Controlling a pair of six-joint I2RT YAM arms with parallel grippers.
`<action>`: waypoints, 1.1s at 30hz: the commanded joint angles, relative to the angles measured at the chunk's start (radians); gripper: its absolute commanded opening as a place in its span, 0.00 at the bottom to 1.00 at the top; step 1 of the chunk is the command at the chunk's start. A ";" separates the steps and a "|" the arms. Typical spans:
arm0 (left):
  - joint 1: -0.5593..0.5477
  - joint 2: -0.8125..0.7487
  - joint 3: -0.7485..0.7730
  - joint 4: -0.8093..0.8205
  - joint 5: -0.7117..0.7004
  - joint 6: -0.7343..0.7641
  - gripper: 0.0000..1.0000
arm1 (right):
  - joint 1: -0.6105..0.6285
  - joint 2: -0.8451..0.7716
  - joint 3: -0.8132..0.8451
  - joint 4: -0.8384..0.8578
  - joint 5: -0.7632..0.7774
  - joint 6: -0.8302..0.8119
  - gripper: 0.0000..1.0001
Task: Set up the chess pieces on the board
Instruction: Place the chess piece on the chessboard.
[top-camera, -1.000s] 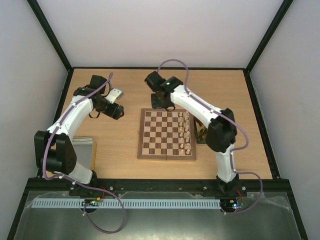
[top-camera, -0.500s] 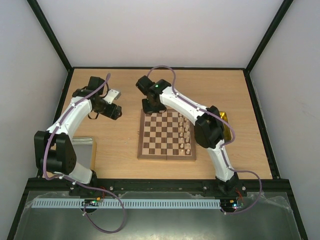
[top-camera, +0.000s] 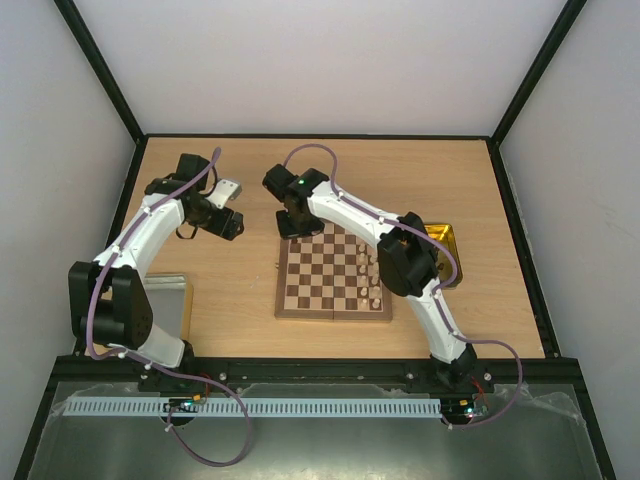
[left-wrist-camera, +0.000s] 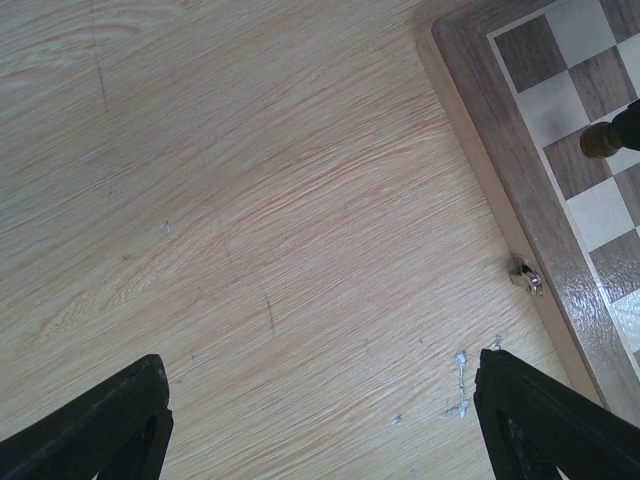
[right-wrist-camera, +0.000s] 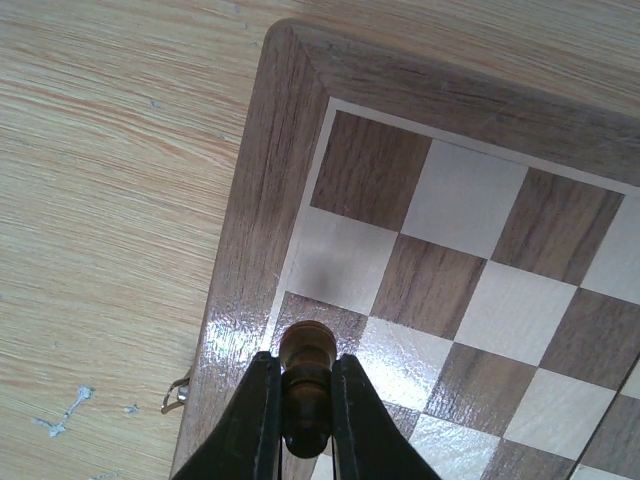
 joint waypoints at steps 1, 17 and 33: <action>0.005 -0.017 -0.009 0.004 0.004 -0.009 0.83 | 0.009 0.012 0.005 -0.031 0.020 -0.013 0.02; 0.005 -0.011 -0.016 0.008 0.001 -0.008 0.83 | 0.004 0.083 0.079 -0.037 0.073 -0.006 0.02; 0.005 -0.016 -0.030 0.012 0.002 -0.011 0.83 | 0.011 0.008 -0.029 -0.034 0.043 -0.015 0.02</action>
